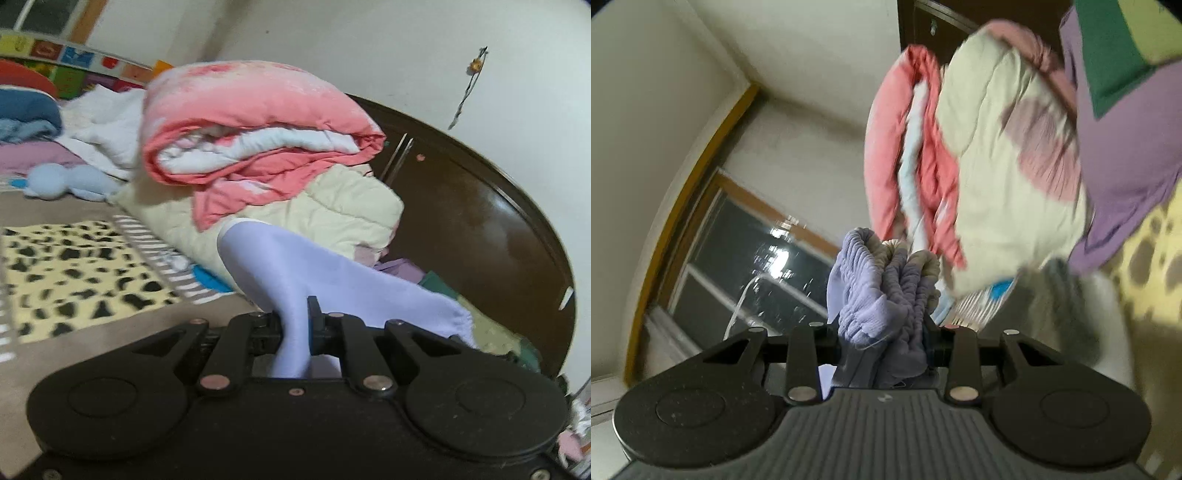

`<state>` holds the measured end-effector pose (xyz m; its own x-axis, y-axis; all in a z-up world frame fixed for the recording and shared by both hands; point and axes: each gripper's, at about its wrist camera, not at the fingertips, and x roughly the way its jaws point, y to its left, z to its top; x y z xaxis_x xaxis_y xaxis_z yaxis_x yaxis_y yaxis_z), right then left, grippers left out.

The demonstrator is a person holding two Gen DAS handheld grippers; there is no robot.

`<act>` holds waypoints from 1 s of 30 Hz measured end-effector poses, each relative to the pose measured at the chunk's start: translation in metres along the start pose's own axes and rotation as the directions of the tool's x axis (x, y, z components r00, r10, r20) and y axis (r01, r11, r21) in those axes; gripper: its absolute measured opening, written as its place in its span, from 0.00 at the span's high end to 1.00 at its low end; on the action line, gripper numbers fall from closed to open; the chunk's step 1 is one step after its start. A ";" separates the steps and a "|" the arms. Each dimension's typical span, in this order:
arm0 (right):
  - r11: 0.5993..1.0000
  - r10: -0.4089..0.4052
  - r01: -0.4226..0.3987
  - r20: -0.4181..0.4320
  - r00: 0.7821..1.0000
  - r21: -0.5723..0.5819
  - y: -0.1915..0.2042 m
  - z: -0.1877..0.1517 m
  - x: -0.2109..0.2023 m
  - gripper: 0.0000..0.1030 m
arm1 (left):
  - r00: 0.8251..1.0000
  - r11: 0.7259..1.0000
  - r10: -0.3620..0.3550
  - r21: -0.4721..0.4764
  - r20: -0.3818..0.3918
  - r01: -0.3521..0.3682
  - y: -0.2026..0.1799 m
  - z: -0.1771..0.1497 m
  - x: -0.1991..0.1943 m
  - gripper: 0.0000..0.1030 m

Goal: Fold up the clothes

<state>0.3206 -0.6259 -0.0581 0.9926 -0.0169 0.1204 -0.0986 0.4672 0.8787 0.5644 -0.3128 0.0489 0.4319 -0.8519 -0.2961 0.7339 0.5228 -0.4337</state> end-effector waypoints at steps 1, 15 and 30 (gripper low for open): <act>1.000 -0.007 0.007 0.014 1.000 0.005 -0.005 0.005 0.003 0.64 | 1.000 1.000 -0.011 -0.010 -0.001 0.011 0.003 0.001 0.007 0.94; 0.959 -0.272 0.271 0.006 0.962 0.085 -0.090 0.003 0.017 0.57 | 0.971 0.982 0.146 -0.092 -0.187 -0.165 0.053 -0.057 0.097 0.79; 0.758 -0.232 0.301 0.191 0.954 -0.579 0.012 -0.002 0.026 0.54 | 0.979 0.947 0.203 0.254 0.008 -0.199 -0.031 -0.061 0.090 0.63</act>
<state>0.3455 -0.6193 -0.0451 0.9560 -0.2934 -0.0013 0.2648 0.8609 0.4344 0.5485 -0.4040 -0.0157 0.5766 -0.7279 -0.3710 0.7419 0.6567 -0.1355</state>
